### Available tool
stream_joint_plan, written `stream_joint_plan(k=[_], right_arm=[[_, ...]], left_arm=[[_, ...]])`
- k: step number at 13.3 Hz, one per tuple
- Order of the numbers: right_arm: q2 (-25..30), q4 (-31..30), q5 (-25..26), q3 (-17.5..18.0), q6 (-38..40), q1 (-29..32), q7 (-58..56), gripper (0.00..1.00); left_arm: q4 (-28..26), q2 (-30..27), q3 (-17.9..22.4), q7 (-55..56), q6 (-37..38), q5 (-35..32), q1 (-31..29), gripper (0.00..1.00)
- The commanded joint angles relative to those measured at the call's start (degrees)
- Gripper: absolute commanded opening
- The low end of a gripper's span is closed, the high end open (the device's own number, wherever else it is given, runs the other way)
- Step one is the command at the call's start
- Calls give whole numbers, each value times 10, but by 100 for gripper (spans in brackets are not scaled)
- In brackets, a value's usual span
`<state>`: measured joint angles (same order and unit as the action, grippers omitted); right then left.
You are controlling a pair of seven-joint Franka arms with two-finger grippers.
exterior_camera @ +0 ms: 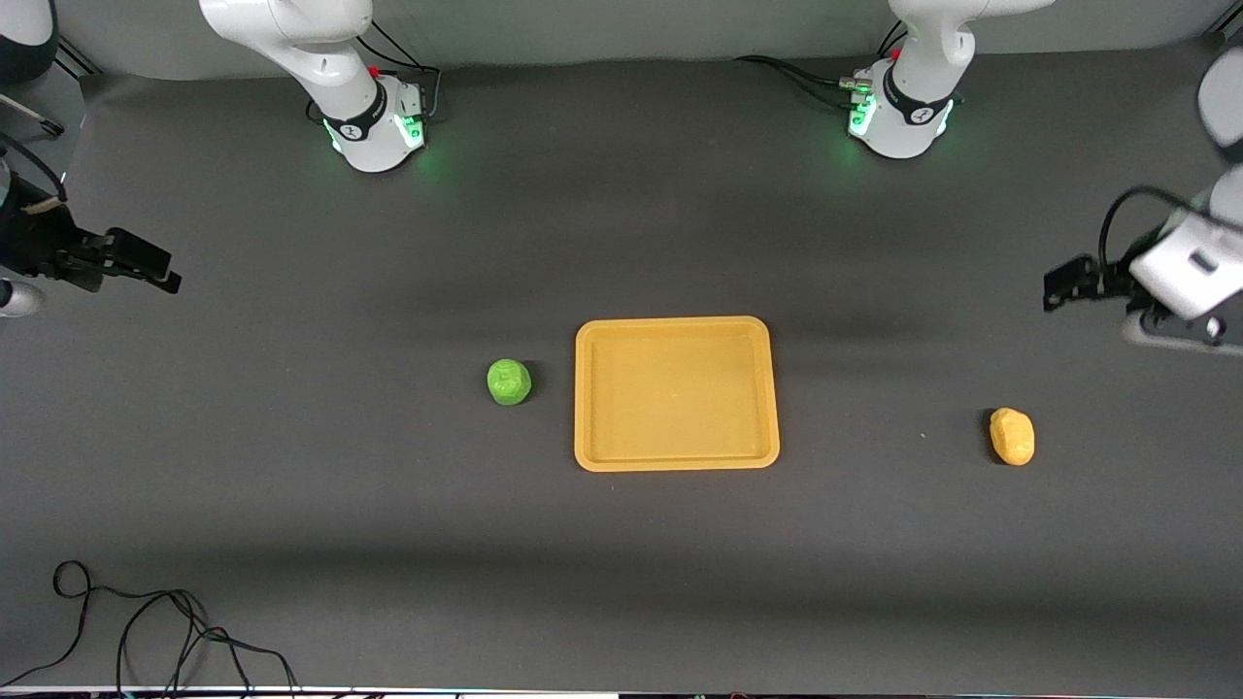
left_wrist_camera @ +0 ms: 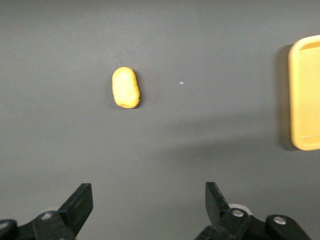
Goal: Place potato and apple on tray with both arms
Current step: 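Lower the left gripper to the potato while the right gripper reaches the apple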
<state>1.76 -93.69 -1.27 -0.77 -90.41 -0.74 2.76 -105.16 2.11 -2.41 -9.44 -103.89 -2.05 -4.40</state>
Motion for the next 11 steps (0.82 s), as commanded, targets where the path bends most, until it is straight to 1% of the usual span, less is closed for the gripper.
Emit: stream_joint_plan(k=[1,3,5,7,9,11], right_arm=[[-11,7,-9,2,-13,-69,66,100],[-25,6,-8,1,-42,-141,123,100],[-37,6,-9,1,-68,-192,205,100],[-46,5,-6,1,-81,-236,230,100],[-53,-3,-2,1,-100,-254,230,100],[-63,-18,-2,1,-117,-258,231,100]], left_arm=[[6,53,-1,-11,-52,-21,-16,100],[6,103,-1,-40,-114,-21,-26,100],[7,158,-1,-51,-173,-21,-47,100],[7,216,-1,-66,-240,-14,-57,100],[12,277,-3,-68,-304,-12,-59,100],[16,330,-3,-69,-339,-12,-59,98]])
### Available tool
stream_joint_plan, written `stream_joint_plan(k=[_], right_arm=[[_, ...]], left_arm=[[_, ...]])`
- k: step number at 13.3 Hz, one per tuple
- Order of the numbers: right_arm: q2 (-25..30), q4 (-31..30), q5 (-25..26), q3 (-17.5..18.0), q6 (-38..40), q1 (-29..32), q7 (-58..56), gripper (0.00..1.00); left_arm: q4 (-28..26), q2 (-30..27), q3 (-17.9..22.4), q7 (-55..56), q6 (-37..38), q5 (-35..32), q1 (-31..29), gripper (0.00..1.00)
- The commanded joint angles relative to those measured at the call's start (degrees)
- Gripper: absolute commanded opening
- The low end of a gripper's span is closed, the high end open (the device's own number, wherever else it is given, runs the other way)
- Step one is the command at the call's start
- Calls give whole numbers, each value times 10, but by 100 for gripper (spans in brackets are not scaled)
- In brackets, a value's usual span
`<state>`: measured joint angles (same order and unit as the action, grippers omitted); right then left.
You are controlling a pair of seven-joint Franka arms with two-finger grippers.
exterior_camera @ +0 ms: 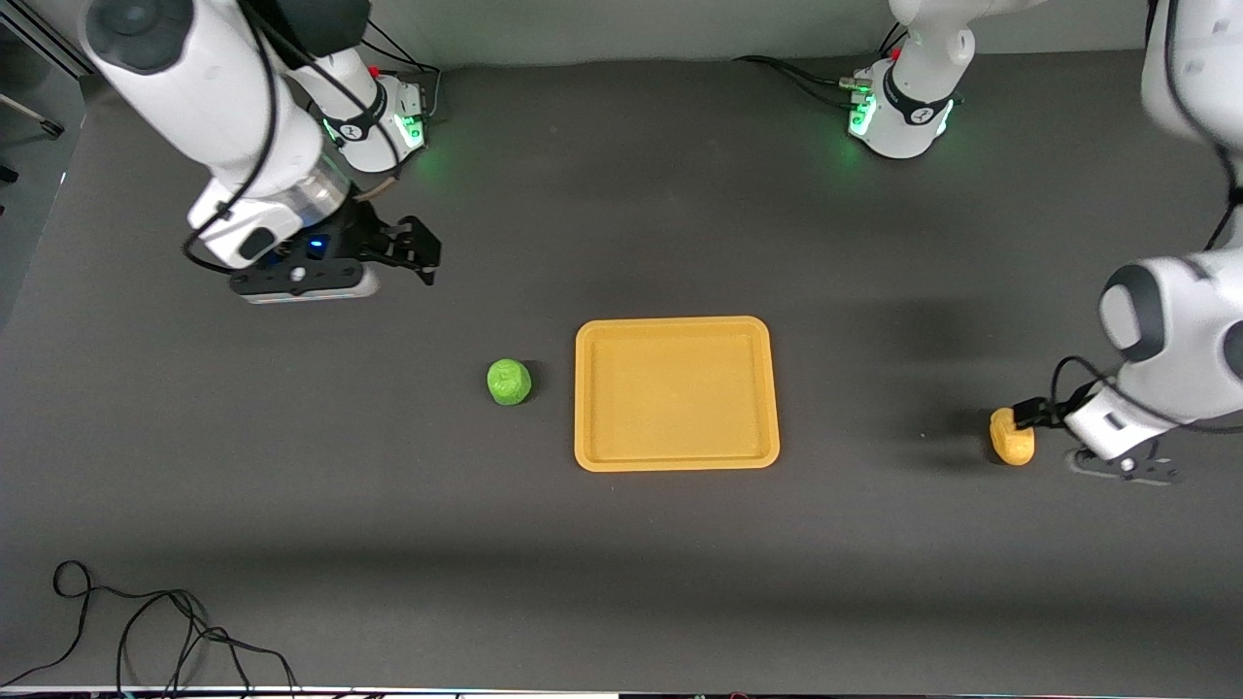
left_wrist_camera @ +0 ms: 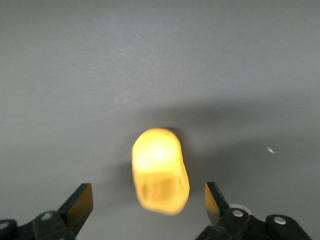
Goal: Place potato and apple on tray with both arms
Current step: 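Lower the left gripper to the potato while the right gripper reaches the apple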
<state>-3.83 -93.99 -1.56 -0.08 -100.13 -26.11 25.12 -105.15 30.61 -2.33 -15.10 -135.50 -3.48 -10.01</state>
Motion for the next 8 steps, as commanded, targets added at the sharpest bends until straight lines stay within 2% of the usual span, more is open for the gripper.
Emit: stream_joint_plan(k=[1,2,4,5,7,8], right_arm=[[-13,-34,2,-6,-45,-15,12,100],[-20,-60,2,-6,-78,-21,29,100],[-44,-106,3,-6,-151,-29,39,100],[-63,-121,9,-7,-186,-31,41,100],[-99,-141,11,-8,-242,-31,42,100],[-116,-152,11,-10,-275,-31,42,100]], left_arm=[[14,59,-4,-12,-29,3,-3,90],[11,63,-4,-12,-30,3,-3,81],[8,46,-5,-11,15,3,-4,29],[20,35,-6,-7,70,4,-2,17],[40,10,-7,-3,141,23,4,10],[41,-5,-7,4,158,50,10,10]])
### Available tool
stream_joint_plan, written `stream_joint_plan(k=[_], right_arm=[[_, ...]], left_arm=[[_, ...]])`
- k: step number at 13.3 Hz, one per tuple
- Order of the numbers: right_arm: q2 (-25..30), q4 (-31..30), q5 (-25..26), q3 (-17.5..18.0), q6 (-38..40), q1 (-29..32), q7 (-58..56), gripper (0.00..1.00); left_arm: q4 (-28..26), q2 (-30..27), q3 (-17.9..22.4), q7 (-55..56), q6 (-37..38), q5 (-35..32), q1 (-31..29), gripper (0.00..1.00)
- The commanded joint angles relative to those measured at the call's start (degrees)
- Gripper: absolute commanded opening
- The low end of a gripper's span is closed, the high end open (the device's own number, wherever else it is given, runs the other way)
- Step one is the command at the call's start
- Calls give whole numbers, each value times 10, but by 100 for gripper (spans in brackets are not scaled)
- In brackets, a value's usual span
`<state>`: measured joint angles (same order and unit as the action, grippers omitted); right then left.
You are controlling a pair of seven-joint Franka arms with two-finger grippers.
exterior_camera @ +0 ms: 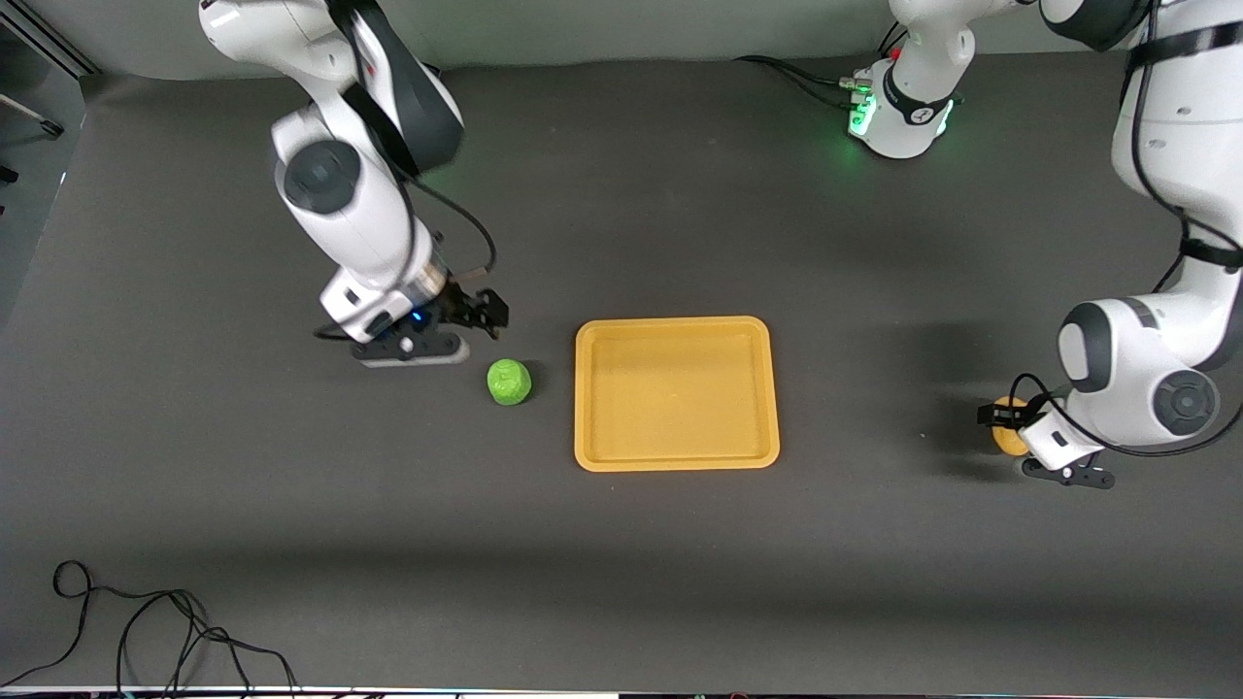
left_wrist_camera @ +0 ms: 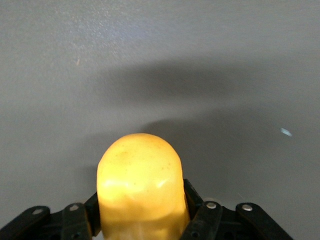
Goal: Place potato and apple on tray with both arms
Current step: 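Lower the left gripper to the potato while the right gripper reaches the apple, then grasp the potato with the left gripper while the right gripper grasps the apple, then carry the potato onto the tray and open the left gripper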
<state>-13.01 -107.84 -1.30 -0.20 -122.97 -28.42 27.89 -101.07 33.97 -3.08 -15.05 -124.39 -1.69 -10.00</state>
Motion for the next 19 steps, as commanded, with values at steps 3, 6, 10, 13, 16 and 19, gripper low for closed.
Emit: stream_joint_plan(k=[3,6,10,13,16,19], right_arm=[[-63,-69,9,-9,-154,-8,16,100],[-90,-97,28,-9,-204,-9,16,100],[-126,-110,28,-9,-270,-10,16,100],[-148,-112,28,-9,-301,-10,16,100],[-155,-112,28,-8,-304,-17,16,80],[-144,-106,28,-9,-294,-23,15,36]], left_arm=[[0,-68,-8,116,56,59,71,11],[-3,-70,-8,222,49,59,159,12],[-3,-61,-9,346,22,61,272,12],[-20,-21,-8,406,-46,61,331,17],[-24,-11,-9,431,-76,61,355,18],[-24,-7,-10,438,-75,62,357,20]])
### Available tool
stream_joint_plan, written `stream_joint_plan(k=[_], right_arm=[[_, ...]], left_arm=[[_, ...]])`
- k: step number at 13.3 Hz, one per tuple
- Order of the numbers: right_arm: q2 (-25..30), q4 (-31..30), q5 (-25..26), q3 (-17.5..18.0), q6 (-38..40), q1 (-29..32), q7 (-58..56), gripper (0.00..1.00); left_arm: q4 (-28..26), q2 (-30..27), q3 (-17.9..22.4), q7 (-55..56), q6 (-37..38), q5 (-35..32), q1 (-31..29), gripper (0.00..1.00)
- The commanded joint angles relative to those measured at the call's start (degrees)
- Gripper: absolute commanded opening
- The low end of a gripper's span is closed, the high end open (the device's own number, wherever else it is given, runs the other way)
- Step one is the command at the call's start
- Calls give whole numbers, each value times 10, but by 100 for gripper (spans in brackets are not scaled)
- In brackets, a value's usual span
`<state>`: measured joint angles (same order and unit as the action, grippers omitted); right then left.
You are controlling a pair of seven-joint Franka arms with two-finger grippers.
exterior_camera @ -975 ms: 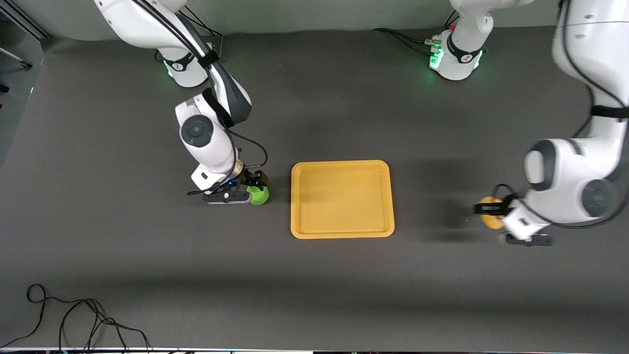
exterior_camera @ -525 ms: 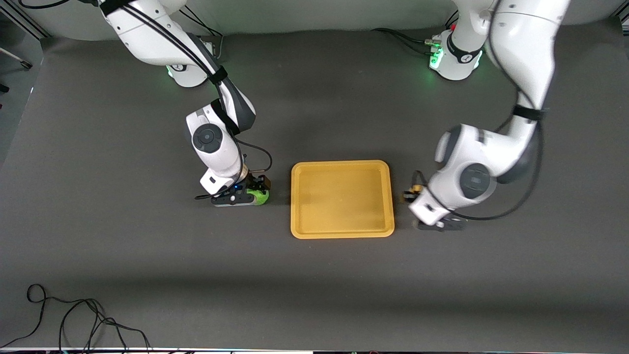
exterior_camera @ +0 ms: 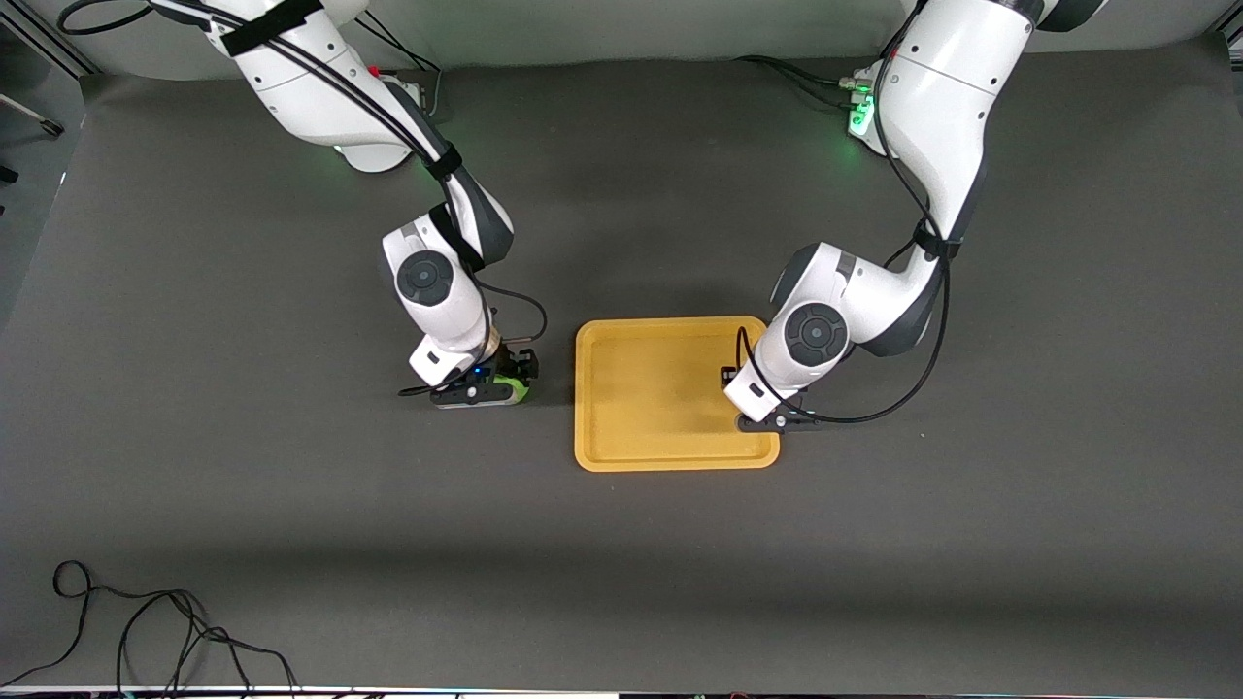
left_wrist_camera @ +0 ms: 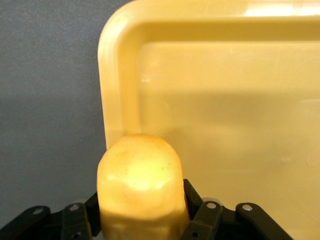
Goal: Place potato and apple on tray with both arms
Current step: 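Carry the potato onto the tray and open the left gripper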
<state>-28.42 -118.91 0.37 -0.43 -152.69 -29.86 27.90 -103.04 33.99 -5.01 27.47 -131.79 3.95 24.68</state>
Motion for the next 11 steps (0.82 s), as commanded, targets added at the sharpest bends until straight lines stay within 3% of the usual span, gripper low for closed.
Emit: stream_joint_plan(k=[1,5,7,9,11], right_arm=[[24,7,11,-8,18,-7,14,36],[93,83,11,-14,192,-4,10,36],[117,153,11,-19,302,-4,12,36],[129,242,10,-20,415,-4,11,36],[129,312,10,-20,494,-3,15,36]], left_arm=[[-3,-8,10,14,-1,5,11,20],[-1,-7,4,25,0,5,11,24],[-1,-7,4,28,-1,6,11,44],[-1,-7,4,27,0,5,11,74],[-1,-5,4,26,0,5,11,91]])
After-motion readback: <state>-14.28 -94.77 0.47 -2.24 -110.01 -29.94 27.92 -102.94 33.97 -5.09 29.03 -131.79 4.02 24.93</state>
